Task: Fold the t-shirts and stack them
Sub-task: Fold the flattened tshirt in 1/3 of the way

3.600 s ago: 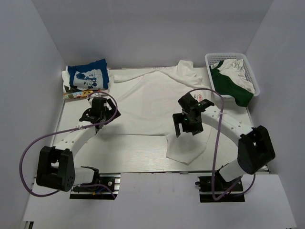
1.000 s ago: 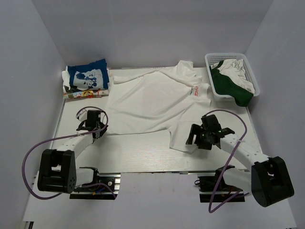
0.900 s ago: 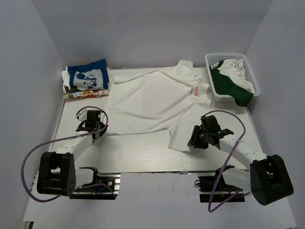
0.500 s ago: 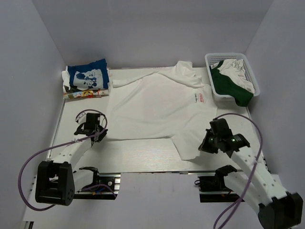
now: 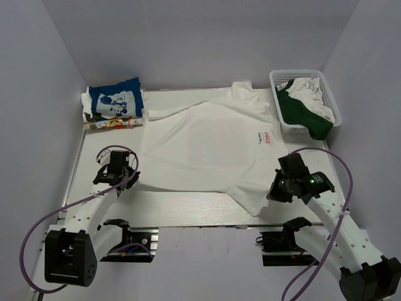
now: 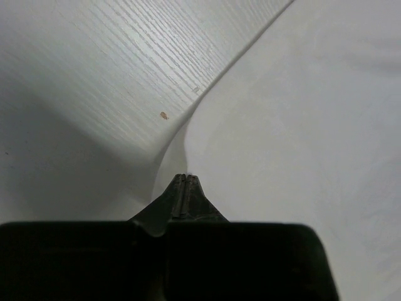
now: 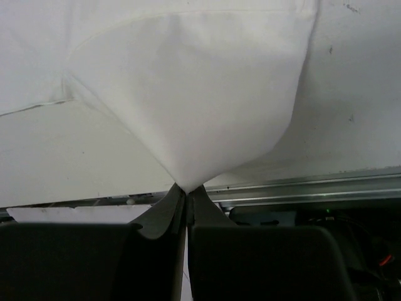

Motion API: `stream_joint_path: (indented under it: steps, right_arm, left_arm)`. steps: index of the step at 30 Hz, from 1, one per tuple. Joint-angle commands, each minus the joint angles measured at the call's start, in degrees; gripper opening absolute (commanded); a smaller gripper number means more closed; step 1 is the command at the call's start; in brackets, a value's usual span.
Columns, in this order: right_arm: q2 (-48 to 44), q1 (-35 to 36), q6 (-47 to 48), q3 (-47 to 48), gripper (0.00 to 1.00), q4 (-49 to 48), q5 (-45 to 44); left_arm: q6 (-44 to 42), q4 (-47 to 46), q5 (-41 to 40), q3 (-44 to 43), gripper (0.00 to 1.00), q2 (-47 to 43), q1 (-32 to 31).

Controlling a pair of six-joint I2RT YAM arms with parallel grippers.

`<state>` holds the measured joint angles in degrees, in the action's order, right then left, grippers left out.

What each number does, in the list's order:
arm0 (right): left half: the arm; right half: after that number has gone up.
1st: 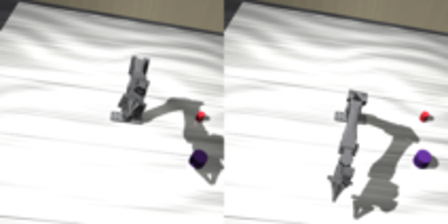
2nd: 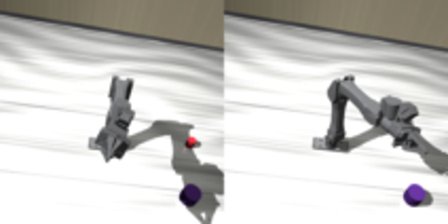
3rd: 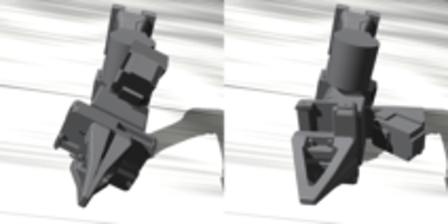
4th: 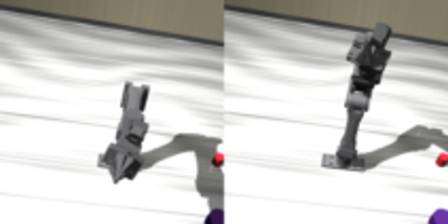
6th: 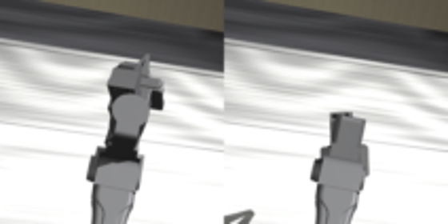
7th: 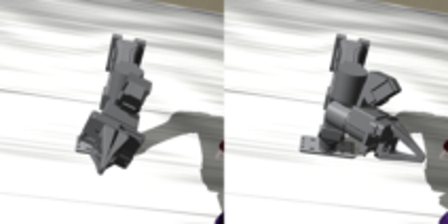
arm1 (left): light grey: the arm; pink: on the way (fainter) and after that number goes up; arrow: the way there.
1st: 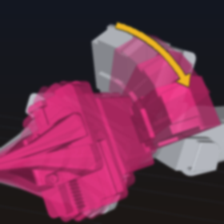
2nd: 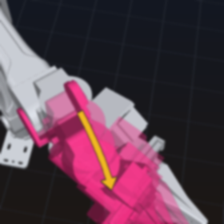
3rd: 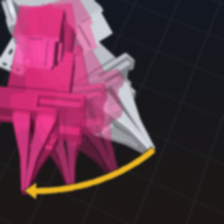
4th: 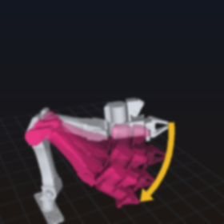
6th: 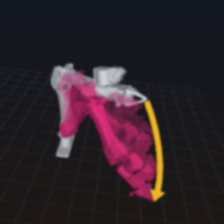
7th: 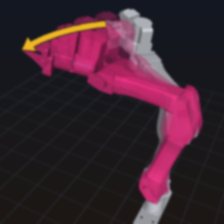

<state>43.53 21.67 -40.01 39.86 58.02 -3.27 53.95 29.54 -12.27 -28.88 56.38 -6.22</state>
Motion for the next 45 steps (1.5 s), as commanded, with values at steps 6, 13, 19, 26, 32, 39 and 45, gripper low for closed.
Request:
stream_joint_path:
  steps: [6,13,19,26,32,39,45]
  right_arm:
    - [10.86,-0.49,2.3,6.37,0.0,-17.12,-5.68]
    - [22.99,-1.72,5.46,16.91,0.0,-21.01,-8.95]
    - [34.93,-4.09,6.52,23.68,0.0,-28.74,-10.44]
    - [52.26,-8.04,10.29,37.91,0.09,-29.98,-10.18]
    - [69.58,-9.54,14.68,54.52,0.83,-26.21,-3.16]
    - [57.56,-7.7,17.95,31.55,0.9,-35.42,2.65]
    - [48.15,-7.43,17.6,18.95,0.9,-39.46,4.5]
  left_arm:
    - [0.54,-3.43,0.14,-5.12,0.0,5.21,0.33]
    - [1.76,-4.93,-4.93,-13.99,0.0,15.32,0.86]
    - [1.77,-3.18,-7.49,-23.84,0.0,28.42,1.38]
    - [2.38,-3.96,-9.78,-33.42,0.0,41.41,2.44]
    - [1.77,1.56,-13.29,-42.29,1.0,46.45,2.97]
    - [-2.35,-0.44,-10.42,-36.61,1.0,36.71,3.49]
    - [-6.67,-8.62,-2.5,-24.83,1.0,26.96,2.35]
